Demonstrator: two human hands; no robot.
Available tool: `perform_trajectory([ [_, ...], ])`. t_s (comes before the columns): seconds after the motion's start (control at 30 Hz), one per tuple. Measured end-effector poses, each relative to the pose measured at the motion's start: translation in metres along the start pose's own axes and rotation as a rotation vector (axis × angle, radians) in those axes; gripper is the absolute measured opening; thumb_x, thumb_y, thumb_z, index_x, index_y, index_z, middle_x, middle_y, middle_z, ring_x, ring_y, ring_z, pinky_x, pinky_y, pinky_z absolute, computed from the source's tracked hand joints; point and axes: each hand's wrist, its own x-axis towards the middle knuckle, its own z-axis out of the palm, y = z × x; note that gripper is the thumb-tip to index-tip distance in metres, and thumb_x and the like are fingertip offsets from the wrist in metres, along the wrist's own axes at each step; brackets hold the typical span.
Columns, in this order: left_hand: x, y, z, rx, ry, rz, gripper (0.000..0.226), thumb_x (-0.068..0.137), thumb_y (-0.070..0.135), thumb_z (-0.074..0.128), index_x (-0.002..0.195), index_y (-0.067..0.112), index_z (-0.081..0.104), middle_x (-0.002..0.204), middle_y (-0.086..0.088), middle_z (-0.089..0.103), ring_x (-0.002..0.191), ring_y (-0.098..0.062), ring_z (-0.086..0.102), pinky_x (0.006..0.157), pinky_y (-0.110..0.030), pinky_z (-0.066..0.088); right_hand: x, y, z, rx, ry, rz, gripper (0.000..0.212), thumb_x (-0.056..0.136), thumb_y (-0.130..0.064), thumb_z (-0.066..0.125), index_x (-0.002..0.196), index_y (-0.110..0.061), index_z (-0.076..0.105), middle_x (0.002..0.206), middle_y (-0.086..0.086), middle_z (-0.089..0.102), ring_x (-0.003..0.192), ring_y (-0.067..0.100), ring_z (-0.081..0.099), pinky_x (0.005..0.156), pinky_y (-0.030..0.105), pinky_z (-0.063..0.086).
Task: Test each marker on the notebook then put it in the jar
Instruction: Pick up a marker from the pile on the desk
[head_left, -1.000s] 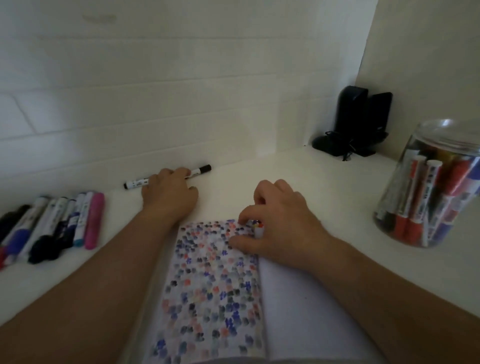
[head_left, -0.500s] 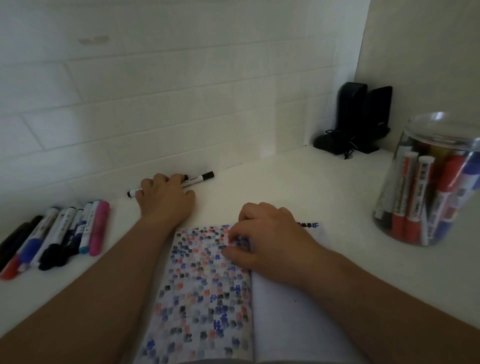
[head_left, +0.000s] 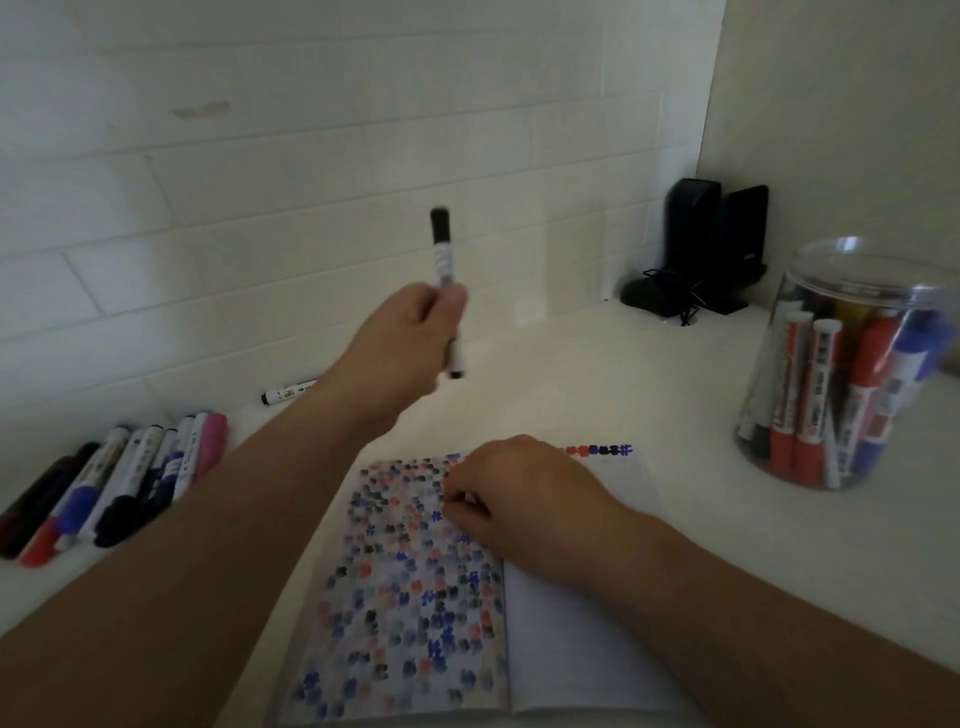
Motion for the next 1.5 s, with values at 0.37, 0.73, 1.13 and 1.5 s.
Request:
perform_trajectory([
  [0.37, -0.021, -0.033, 0.034, -1.091, -0.379, -0.284, 0.015, 0.091, 0.016, 0.065, 0.099, 0.021, 0.076, 0.084, -0.003, 0.062, 0.065, -0.010, 0.052, 0.057, -0.020, 0.044, -0.017, 0.055, -0.036, 0.902, 0.435, 0.373, 0.024, 0.105, -0.044, 0.053, 0.119, -0.033, 0.069, 0.078, -0.004, 0.072, 0.063, 0.007, 0.059, 0.061, 0.027, 0.048],
  [0.73, -0.024, -0.039, 0.035, -0.887, -0.375, -0.154, 0.021, 0.093, 0.027, 0.066, 0.109, 0.017, 0.075, 0.091, -0.005, 0.070, 0.076, -0.014, 0.060, 0.070, -0.026, 0.054, -0.020, 0.086, -0.057, 1.301, 0.650, 0.491, 0.012, 0.097, -0.014, 0.068, 0.099, -0.005, 0.075, 0.067, 0.003, 0.062, 0.060, 0.012, 0.046, 0.053, 0.022, 0.036],
  [1.13, -0.034, -0.046, 0.040, 0.292, -0.417, 0.438, 0.025, 0.110, 0.038, 0.037, 0.129, 0.034, 0.052, 0.080, 0.010, 0.061, 0.072, -0.010, 0.061, 0.067, -0.030, 0.050, -0.015, 0.056, -0.038, 1.265, 0.401, 0.449, 0.025, 0.102, -0.029, 0.062, 0.082, -0.014, 0.060, 0.062, 0.008, 0.049, 0.049, 0.013, 0.041, 0.043, 0.022, 0.035],
  [1.5, -0.032, -0.035, 0.052, 0.184, -0.378, 0.442, 0.026, 0.107, 0.039, 0.045, 0.132, 0.040, 0.055, 0.073, 0.013, 0.061, 0.064, -0.004, 0.056, 0.060, -0.014, 0.042, -0.029, 0.073, -0.066, 1.110, 0.364, 0.310, 0.022, 0.104, -0.008, 0.052, 0.088, -0.014, 0.066, 0.064, 0.008, 0.055, 0.055, 0.016, 0.049, 0.048, 0.023, 0.040],
])
